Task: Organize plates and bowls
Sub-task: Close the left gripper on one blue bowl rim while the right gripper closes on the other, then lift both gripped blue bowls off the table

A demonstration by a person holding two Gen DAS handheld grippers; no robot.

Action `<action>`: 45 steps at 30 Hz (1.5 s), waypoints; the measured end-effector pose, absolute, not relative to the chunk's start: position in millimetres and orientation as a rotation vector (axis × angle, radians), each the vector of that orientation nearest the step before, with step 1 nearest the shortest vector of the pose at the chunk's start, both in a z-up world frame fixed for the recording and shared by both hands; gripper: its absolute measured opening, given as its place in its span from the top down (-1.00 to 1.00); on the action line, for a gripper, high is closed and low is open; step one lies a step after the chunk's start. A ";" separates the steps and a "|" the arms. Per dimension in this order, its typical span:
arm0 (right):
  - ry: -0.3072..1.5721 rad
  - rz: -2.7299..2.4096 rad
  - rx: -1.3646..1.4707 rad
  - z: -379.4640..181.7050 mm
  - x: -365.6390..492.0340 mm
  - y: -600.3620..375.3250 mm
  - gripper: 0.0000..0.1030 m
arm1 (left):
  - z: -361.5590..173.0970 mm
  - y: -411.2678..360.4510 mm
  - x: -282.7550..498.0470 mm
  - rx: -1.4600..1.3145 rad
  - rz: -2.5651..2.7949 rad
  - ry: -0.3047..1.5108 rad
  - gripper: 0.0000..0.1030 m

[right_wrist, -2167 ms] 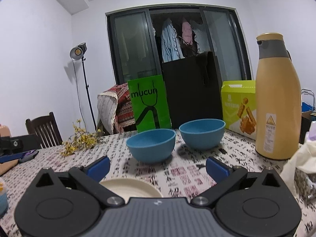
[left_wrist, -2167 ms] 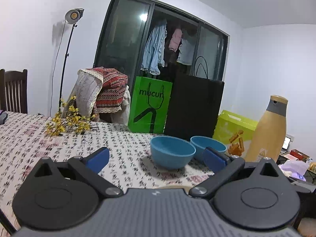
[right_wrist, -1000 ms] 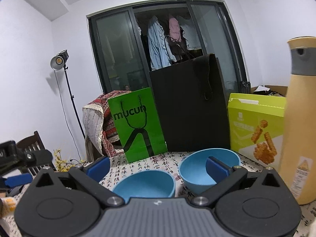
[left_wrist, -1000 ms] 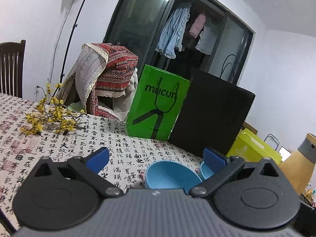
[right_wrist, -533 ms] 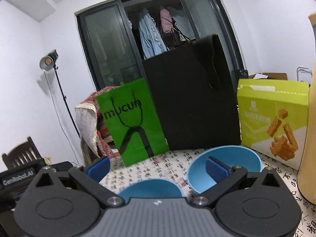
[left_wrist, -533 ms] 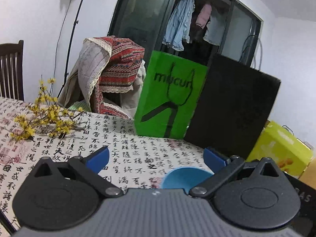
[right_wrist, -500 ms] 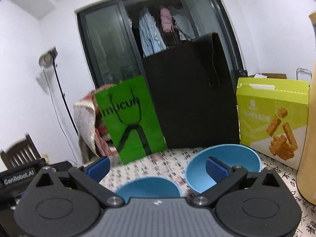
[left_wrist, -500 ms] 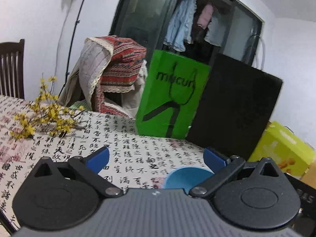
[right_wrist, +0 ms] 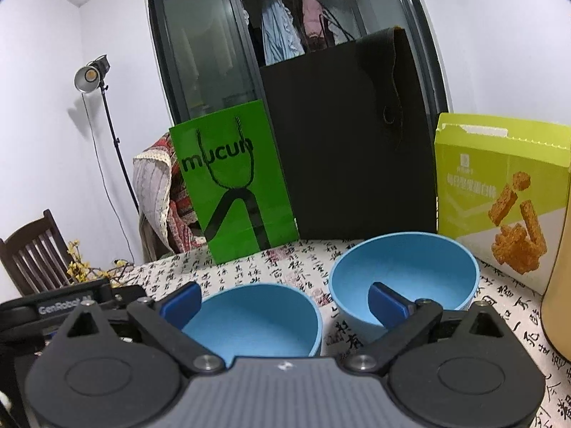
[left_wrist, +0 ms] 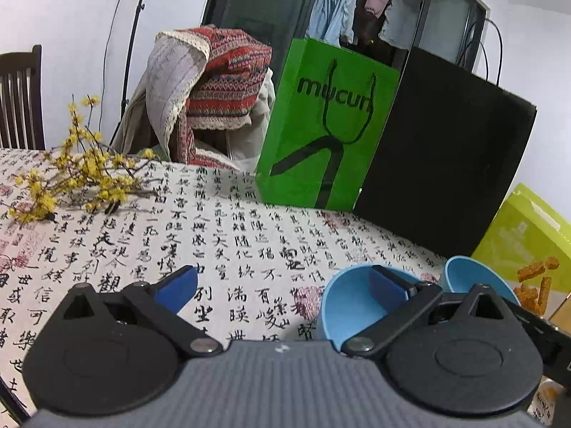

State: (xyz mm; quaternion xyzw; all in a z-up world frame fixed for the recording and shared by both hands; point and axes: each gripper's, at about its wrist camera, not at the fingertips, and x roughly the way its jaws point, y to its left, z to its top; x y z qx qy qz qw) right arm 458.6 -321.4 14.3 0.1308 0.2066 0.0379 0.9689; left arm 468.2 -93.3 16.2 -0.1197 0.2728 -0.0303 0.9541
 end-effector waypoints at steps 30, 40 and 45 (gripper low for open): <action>0.611 0.050 0.316 -13.0 479.5 -325.7 0.14 | -10.8 -108.3 478.3 -0.168 -0.142 0.627 -0.73; 0.681 0.029 0.300 -28.9 495.9 -320.0 0.42 | -16.4 -113.4 480.0 -0.152 -0.190 0.650 -0.10; 0.692 0.044 0.316 -32.3 498.5 -319.9 0.51 | -17.4 -115.1 481.2 -0.152 -0.214 0.662 0.21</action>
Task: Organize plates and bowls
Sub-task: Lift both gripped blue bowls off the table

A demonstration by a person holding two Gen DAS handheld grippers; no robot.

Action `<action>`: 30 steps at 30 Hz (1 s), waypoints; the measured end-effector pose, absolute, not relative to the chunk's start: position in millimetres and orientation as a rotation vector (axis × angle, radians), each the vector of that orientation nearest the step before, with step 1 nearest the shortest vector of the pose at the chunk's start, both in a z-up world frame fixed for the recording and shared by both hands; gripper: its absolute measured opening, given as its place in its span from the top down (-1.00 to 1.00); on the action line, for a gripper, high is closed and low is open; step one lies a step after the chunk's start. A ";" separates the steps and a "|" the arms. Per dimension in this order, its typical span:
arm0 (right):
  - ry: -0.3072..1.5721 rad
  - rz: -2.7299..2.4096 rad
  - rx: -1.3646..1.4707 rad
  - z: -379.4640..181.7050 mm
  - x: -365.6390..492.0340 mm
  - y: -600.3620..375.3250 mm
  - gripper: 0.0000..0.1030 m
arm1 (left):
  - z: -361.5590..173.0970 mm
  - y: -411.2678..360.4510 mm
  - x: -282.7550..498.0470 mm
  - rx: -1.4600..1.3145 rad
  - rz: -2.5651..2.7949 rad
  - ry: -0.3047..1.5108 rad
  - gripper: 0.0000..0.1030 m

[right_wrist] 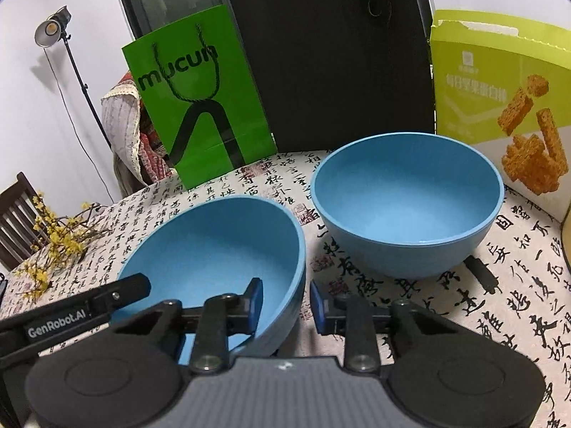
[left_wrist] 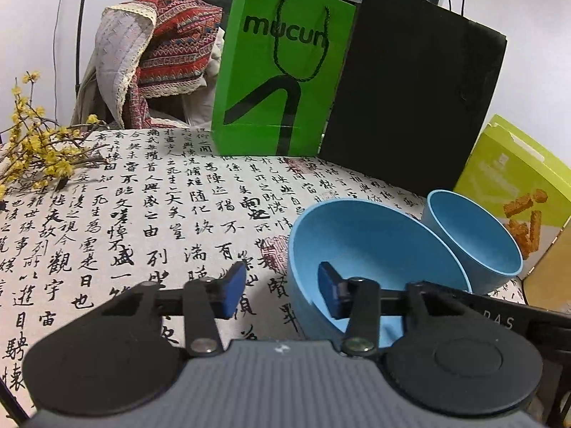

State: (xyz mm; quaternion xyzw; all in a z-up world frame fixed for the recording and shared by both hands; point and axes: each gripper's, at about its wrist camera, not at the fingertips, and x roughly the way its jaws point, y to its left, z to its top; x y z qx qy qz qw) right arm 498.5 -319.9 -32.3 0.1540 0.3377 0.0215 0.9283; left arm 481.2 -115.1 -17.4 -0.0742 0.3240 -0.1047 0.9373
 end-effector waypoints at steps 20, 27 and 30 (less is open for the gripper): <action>0.689 0.081 0.318 -32.0 498.3 -317.8 0.74 | -19.2 -114.9 483.0 -0.157 -0.238 0.683 0.56; 0.688 0.082 0.308 -32.2 498.3 -317.7 0.74 | -18.7 -116.2 482.4 -0.141 -0.228 0.690 0.62; 0.691 0.082 0.296 -32.2 498.4 -316.6 0.74 | -18.2 -116.9 482.1 -0.135 -0.224 0.687 0.62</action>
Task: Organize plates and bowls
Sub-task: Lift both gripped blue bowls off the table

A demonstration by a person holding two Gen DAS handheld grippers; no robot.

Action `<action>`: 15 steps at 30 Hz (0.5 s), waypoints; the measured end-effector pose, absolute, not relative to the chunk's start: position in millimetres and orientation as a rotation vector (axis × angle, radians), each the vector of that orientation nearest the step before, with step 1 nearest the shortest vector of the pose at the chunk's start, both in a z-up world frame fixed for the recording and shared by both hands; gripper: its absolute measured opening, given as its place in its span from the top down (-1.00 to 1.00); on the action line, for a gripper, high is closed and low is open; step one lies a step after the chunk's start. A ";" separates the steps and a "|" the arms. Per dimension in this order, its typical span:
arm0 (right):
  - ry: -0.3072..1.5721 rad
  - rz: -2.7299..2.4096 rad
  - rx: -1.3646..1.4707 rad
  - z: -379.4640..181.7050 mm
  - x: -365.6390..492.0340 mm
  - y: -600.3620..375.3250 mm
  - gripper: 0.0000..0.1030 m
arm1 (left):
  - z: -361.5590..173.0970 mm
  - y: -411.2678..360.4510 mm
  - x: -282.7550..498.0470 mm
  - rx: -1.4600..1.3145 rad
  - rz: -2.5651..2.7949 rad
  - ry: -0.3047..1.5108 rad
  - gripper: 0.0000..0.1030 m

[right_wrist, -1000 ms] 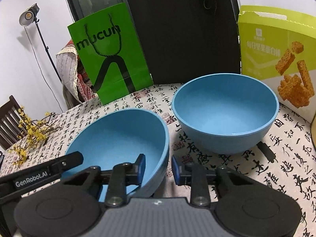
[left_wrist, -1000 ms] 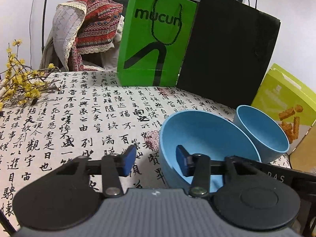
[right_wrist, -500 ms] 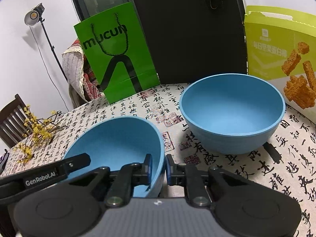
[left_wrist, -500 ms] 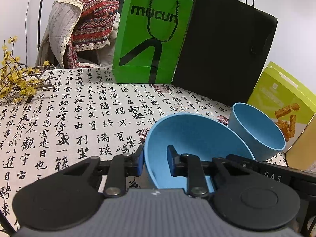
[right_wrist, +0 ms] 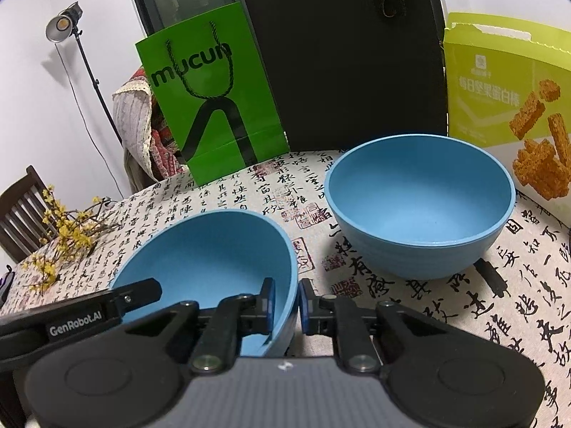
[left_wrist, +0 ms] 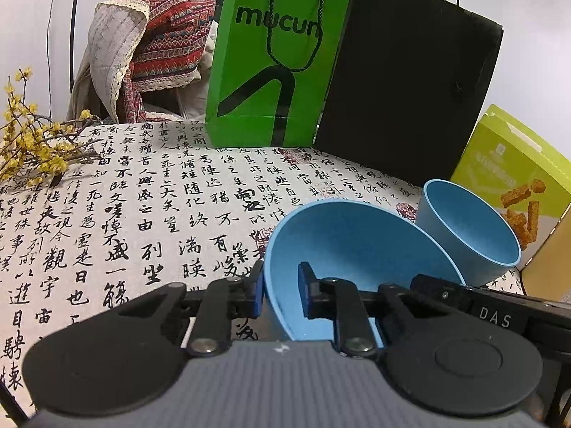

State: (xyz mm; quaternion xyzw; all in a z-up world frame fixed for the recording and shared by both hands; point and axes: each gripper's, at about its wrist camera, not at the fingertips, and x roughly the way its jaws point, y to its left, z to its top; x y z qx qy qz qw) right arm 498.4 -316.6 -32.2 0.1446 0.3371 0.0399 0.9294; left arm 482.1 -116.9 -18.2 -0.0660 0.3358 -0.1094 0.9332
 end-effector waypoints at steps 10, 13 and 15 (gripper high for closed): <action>0.664 0.081 0.257 -27.0 493.5 -313.0 0.73 | -10.8 -122.8 474.1 -0.096 -0.211 0.644 0.61; 0.653 0.081 0.255 -25.0 491.7 -313.8 0.73 | -8.1 -123.9 471.7 -0.089 -0.212 0.630 0.61; 0.644 0.080 0.253 -23.7 490.2 -314.6 0.73 | -5.9 -123.5 470.3 -0.092 -0.217 0.620 0.61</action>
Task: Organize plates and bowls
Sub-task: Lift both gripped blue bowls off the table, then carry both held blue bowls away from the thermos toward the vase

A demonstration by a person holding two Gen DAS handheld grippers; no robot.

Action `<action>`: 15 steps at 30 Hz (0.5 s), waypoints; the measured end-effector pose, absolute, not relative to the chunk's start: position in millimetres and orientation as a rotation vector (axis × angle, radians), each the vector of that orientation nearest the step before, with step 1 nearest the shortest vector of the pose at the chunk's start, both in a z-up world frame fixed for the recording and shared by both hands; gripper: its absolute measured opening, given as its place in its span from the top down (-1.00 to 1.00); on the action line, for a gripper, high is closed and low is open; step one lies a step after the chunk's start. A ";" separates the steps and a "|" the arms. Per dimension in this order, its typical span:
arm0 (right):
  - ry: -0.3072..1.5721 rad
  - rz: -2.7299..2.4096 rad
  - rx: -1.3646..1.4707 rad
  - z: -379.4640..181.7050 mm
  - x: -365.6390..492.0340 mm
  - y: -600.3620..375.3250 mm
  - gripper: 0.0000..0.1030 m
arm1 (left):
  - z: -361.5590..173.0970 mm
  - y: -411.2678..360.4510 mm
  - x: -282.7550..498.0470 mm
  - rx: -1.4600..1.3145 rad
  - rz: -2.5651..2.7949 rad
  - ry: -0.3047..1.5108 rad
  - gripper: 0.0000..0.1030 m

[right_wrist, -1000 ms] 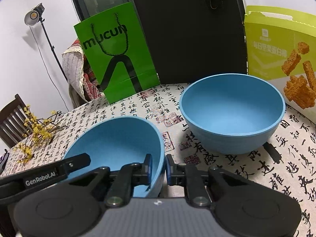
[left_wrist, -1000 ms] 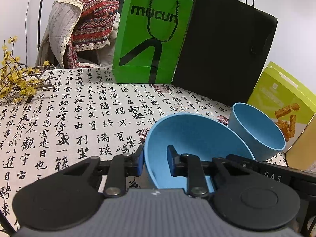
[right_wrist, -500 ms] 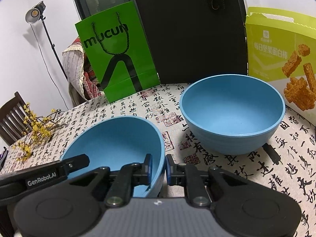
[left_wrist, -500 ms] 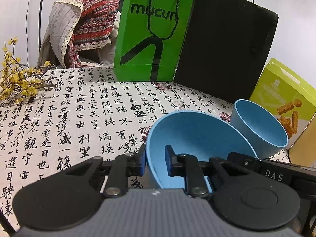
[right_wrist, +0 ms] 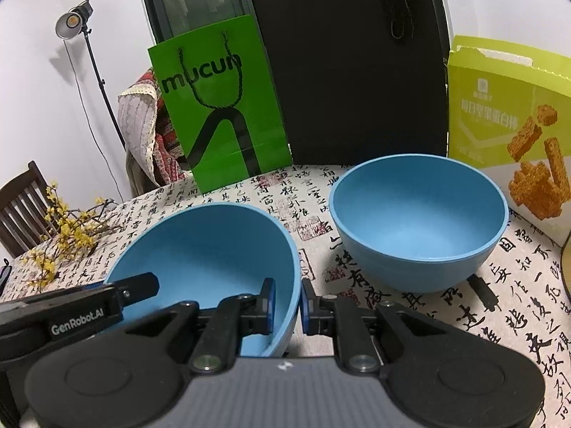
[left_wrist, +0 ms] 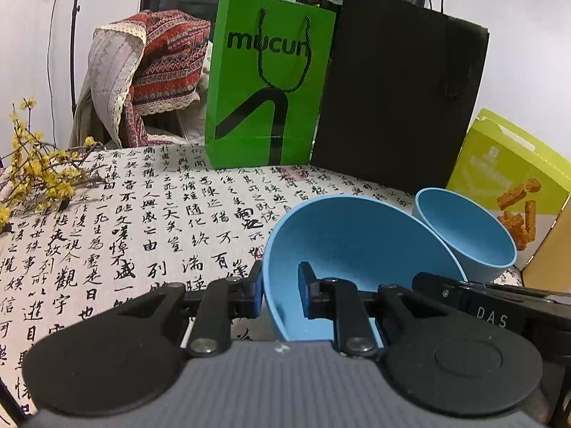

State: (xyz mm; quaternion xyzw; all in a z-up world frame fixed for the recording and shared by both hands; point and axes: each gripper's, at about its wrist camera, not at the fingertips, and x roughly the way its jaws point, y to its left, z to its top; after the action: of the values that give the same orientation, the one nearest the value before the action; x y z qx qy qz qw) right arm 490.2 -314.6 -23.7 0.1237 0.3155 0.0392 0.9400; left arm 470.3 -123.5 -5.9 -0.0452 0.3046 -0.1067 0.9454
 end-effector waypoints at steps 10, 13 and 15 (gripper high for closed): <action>0.587 0.082 0.267 -11.8 477.3 -320.0 0.73 | 7.7 -128.2 457.7 -0.079 -0.230 0.567 0.61; 0.570 0.083 0.274 -8.8 473.6 -321.5 0.73 | 12.2 -129.4 453.7 -0.075 -0.230 0.548 0.61; 0.559 0.086 0.276 -6.9 471.4 -322.0 0.73 | 15.4 -130.2 451.1 -0.072 -0.228 0.536 0.61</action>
State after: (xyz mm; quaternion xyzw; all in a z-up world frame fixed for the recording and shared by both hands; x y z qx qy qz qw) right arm 471.4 -322.0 -6.9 0.1356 0.2750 0.0421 0.9509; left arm 451.1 -130.2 15.4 -0.0354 0.2643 -0.1123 0.9572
